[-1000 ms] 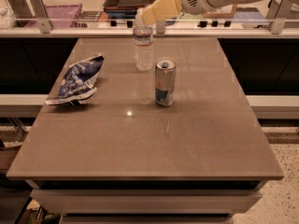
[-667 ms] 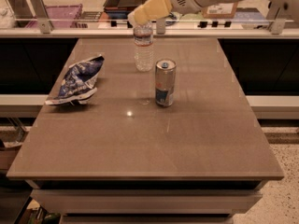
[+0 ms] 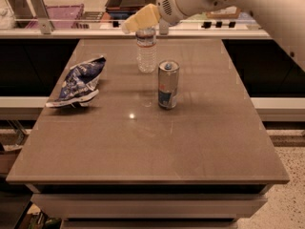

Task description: Pick water bottle

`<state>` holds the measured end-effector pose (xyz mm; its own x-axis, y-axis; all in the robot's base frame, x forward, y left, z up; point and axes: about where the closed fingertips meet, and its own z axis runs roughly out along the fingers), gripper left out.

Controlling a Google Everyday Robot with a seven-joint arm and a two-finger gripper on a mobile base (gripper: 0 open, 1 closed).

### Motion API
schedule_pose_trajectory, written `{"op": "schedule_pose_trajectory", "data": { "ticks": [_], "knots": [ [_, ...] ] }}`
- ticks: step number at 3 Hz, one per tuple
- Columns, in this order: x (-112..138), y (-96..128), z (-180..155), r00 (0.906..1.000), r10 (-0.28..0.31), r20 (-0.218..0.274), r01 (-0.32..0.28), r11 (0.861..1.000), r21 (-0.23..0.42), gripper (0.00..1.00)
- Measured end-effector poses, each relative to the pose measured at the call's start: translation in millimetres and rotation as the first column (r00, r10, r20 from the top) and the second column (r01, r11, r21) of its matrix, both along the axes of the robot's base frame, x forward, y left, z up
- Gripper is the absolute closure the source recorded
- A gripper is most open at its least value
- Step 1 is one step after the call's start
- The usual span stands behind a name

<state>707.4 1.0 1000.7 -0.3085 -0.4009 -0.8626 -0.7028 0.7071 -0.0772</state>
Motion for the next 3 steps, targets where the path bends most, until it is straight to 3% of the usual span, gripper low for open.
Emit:
{"op": "schedule_pose_trajectory", "data": {
  "ticks": [3],
  "knots": [
    [33.0,15.6,-46.0,0.9996,0.027,-0.005,-0.026,0.99,0.135,0.0]
  ]
}}
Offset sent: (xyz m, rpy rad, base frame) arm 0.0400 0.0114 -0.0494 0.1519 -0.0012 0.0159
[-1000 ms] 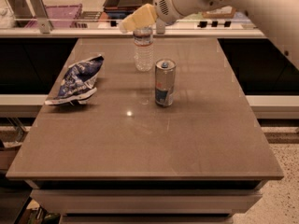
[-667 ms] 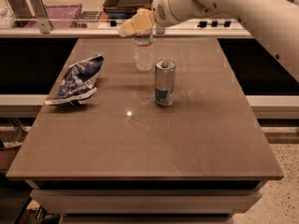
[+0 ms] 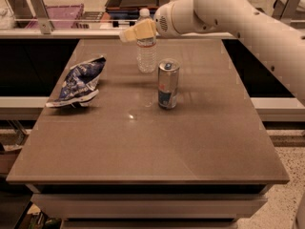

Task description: Pick water bottle

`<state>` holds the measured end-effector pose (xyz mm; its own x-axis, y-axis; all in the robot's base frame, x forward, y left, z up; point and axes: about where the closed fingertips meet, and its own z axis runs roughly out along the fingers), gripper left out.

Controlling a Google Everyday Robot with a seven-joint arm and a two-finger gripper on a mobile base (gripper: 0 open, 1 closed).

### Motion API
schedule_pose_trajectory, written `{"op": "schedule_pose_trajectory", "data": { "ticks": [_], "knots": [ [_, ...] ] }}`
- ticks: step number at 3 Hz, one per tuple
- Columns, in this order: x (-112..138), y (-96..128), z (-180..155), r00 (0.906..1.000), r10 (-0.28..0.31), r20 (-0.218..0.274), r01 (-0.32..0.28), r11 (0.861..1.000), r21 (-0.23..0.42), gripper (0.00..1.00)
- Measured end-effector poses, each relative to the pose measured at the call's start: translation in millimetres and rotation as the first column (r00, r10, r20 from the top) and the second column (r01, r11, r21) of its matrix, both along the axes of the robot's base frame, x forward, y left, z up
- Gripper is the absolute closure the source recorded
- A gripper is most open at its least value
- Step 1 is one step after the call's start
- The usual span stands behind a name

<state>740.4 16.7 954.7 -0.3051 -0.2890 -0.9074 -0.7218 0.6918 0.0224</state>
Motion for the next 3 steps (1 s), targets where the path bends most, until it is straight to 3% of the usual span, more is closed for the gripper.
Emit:
{"op": "schedule_pose_trajectory", "data": {
  "ticks": [1,3],
  "knots": [
    [-0.2,2.5,-1.3,1.0,0.004,-0.002,-0.004,1.0,0.0,0.17],
    [-0.7,7.2,-2.9,0.9999,0.011,-0.004,-0.011,1.0,0.0,0.63]
  ]
}}
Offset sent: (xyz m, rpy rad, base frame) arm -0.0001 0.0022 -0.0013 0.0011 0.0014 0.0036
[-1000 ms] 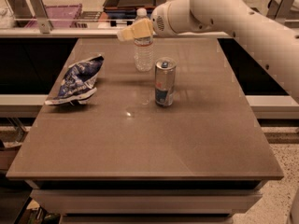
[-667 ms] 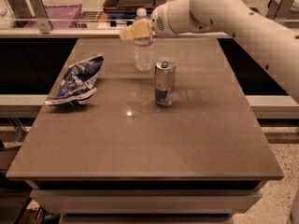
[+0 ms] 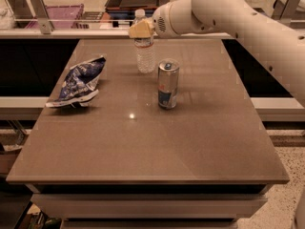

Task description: Pick water bottle

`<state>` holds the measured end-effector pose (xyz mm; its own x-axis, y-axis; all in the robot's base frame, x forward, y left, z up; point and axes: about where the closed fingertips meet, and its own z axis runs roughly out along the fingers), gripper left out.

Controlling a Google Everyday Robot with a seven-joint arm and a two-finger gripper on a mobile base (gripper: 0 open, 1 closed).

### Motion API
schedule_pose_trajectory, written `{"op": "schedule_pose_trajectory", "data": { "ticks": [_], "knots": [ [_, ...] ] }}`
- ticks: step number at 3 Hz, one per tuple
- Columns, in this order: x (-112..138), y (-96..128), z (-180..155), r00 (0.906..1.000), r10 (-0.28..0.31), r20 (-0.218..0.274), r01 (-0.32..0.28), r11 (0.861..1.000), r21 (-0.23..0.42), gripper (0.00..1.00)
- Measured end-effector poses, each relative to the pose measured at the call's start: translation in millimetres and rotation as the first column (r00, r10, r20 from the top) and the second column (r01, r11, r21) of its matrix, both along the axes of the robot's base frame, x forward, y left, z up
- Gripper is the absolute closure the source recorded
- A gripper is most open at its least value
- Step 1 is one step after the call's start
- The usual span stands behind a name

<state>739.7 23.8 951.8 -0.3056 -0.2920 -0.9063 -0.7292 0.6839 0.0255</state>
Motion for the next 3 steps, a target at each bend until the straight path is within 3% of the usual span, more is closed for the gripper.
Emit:
{"op": "schedule_pose_trajectory", "data": {
  "ticks": [1,2,3],
  "knots": [
    [-0.3,2.4,-0.8,1.0,0.003,-0.001,-0.003,1.0,0.0,0.87],
    [-0.6,4.5,-1.6,1.0,0.007,-0.002,-0.007,1.0,0.0,1.0],
    [-0.6,4.6,-1.6,1.0,0.007,-0.003,-0.007,1.0,0.0,1.0]
  ]
}}
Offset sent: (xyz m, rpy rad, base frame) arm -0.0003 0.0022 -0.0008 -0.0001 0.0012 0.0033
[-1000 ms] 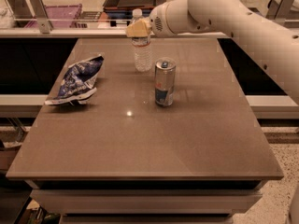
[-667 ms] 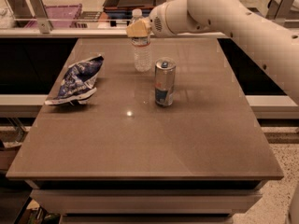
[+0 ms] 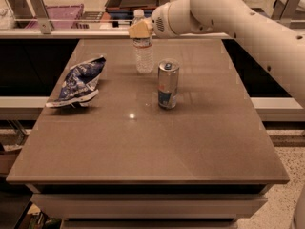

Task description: Pick water bottle

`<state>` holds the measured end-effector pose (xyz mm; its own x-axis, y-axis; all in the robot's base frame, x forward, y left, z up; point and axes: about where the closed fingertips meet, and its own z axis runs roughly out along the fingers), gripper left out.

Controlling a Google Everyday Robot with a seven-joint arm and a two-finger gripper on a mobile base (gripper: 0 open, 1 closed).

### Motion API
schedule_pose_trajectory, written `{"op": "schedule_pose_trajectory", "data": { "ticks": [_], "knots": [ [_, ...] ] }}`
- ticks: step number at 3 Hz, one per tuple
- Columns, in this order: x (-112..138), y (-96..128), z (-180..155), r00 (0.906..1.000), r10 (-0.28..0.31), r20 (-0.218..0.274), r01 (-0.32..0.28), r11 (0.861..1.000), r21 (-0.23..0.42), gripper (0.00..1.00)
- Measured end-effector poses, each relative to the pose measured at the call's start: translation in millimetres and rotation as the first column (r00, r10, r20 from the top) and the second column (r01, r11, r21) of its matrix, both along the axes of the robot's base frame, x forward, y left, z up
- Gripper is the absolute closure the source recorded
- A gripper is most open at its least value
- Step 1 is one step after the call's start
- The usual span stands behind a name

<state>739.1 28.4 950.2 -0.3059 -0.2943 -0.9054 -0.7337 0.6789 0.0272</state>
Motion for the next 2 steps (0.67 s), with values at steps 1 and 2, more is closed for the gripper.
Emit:
{"op": "schedule_pose_trajectory", "data": {
  "ticks": [1,2],
  "knots": [
    [-1.3,-5.0,8.2,0.9996,0.028,0.004,-0.029,0.999,0.025,1.0],
    [-6.8,-17.6,34.8,0.9982,0.042,0.043,-0.045,0.998,0.052,1.0]
  ]
}}
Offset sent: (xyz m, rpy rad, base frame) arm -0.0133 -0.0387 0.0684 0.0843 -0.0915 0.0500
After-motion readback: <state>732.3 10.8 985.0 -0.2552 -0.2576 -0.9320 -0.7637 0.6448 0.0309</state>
